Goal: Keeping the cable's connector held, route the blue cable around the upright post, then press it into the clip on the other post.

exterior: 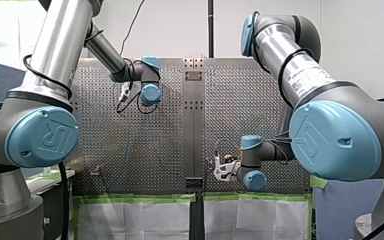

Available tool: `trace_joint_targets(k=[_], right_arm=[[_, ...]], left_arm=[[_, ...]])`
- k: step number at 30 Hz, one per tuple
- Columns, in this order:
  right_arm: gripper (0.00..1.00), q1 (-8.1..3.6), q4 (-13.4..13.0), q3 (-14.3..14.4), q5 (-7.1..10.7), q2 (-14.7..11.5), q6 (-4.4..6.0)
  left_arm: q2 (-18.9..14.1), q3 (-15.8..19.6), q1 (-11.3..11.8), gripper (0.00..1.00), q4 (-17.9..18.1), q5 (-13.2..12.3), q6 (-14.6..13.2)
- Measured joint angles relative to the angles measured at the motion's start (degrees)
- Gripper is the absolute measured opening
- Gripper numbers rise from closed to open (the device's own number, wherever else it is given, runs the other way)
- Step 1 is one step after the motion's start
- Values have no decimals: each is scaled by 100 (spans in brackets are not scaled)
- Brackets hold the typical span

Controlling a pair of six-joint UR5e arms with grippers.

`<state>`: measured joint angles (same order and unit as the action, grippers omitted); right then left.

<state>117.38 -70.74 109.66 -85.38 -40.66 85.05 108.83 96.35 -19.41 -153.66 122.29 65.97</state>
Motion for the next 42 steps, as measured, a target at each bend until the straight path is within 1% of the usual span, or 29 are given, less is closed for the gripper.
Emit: trace_joint_targets(k=[4,8,13,17,25,34,42], right_arm=[[0,0,0,0,5,0,3],[0,0,0,0,9,0,4],[0,0,-1,0,12,0,4],[0,0,-5,0,12,0,4],[0,0,-21,0,12,0,18],[0,0,-28,0,12,0,22],[0,0,-25,0,12,0,19]], left_arm=[[167,-169,4,100,-155,54,-59],[306,-230,19,100,-202,96,-98],[345,-242,64,100,-221,202,-123],[346,-245,58,100,-225,239,-141],[380,-250,128,100,-216,176,-143],[689,-397,153,100,-402,151,-144],[757,-415,207,100,-422,99,-90]])
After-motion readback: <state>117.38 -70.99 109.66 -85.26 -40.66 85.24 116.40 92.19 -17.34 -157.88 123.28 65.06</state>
